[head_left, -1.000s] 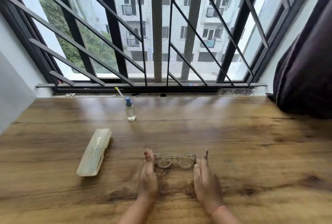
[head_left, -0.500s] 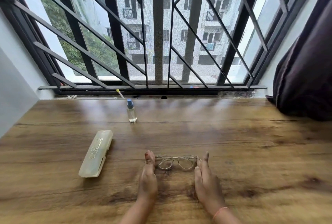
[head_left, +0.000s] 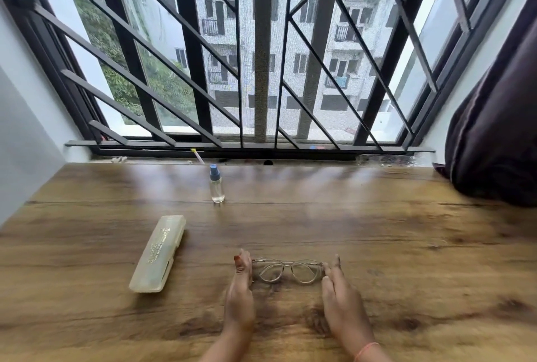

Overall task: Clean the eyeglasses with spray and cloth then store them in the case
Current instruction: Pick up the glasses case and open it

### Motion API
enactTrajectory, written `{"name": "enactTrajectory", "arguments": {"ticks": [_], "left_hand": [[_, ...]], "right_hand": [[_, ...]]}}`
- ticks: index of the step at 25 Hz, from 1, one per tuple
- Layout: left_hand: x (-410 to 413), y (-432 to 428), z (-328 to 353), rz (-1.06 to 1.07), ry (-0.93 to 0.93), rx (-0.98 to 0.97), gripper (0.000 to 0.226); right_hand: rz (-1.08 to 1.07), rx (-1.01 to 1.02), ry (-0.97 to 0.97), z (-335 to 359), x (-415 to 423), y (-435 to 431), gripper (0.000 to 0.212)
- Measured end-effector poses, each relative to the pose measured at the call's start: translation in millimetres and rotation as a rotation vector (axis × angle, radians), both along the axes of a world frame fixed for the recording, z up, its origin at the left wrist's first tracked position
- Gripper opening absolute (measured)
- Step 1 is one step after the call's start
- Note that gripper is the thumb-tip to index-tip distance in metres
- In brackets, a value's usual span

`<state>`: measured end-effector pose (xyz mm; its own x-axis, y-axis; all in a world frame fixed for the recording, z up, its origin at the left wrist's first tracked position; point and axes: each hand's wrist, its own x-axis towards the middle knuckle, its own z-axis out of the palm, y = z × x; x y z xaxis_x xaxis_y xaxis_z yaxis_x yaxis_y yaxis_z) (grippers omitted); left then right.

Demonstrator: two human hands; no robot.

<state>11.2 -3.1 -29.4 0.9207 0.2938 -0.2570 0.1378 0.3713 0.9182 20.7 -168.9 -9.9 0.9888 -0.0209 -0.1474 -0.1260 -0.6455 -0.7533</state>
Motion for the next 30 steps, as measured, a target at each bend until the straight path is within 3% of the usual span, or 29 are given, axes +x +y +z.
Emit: {"name": "enactTrajectory", "arguments": {"ticks": [4, 7, 9, 12, 15, 20, 23, 27, 30], "left_hand": [[11.4, 17.2, 1.5, 0.081, -0.006, -0.043, 0.047], [46.2, 46.3, 8.0, 0.158, -0.020, 0.108, 0.044], [75.1, 62.8, 17.9, 0.178, -0.008, 0.238, 0.042], [116.0, 82.2, 32.9, 0.195, -0.031, 0.229, 0.040], [142.0, 91.8, 31.1, 0.196, 0.009, 0.287, 0.070], [151.5, 92.5, 27.2, 0.227, 0.057, 0.226, 0.054], [146.9, 70.7, 39.5, 0.116, -0.030, 0.111, 0.044], [134.4, 6.9, 41.7, -0.138, -0.069, 0.006, 0.052], [116.4, -51.9, 43.5, -0.390, -0.087, -0.094, 0.087]], "right_hand": [[-0.008, -0.069, -0.073, 14.3, 24.2, 6.2, 0.045], [0.122, 0.110, -0.131, 31.4, 69.0, 52.4, 0.040], [0.225, 0.309, -0.063, 39.6, 99.1, 96.4, 0.038], [0.323, 0.452, 0.027, 42.8, 136.2, 154.5, 0.041], [0.329, 0.486, 0.122, 33.4, 164.8, 183.3, 0.045], [0.360, 0.578, 0.183, 24.8, 177.2, 191.5, 0.037], [0.320, 0.540, 0.132, 29.4, 172.9, 162.5, 0.041], [0.156, 0.536, 0.067, 25.9, 153.2, 76.2, 0.038], [0.002, 0.580, 0.051, 22.2, 124.4, 4.0, 0.037]]}}
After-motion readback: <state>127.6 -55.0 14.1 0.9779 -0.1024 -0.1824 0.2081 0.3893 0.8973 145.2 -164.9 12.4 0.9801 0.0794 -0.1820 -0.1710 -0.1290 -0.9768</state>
